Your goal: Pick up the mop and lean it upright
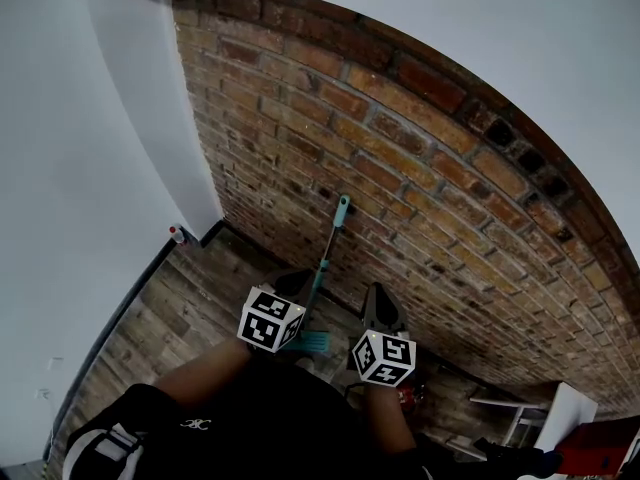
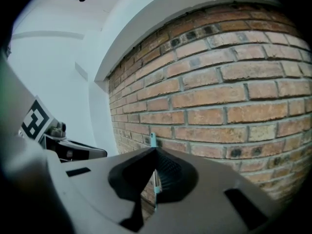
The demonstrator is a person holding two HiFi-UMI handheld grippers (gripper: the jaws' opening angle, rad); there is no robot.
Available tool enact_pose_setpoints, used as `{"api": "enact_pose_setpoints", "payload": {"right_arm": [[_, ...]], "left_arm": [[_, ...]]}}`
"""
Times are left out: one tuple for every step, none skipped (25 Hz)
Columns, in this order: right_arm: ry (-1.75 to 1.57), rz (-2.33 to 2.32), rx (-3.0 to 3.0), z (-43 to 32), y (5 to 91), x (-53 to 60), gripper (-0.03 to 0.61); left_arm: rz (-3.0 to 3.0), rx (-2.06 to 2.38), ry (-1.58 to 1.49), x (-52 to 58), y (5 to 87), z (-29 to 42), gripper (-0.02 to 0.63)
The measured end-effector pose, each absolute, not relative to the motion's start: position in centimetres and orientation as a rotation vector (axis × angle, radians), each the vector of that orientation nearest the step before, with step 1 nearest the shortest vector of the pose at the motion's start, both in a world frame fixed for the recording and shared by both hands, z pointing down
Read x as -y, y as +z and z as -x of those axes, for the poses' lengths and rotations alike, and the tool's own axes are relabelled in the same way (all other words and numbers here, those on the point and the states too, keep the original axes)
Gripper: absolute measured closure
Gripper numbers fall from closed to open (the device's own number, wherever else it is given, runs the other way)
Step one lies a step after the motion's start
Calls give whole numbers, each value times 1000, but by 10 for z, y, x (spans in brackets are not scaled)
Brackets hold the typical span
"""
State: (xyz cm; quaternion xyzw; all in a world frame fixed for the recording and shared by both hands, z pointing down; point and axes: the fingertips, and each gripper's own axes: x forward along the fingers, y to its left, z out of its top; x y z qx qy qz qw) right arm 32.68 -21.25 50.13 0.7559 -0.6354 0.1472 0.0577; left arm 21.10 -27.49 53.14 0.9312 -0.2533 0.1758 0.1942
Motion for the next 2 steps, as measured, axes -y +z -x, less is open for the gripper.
{"api": "enact_pose_setpoints", "payload": {"right_arm": [[445, -2288, 1928, -326, 501, 213, 565], [445, -2285, 1931, -325, 502, 214, 565]], "left_arm": [[-2611, 712, 493, 275, 531, -211, 621], [-2610, 713, 492, 275, 531, -210, 621]]}}
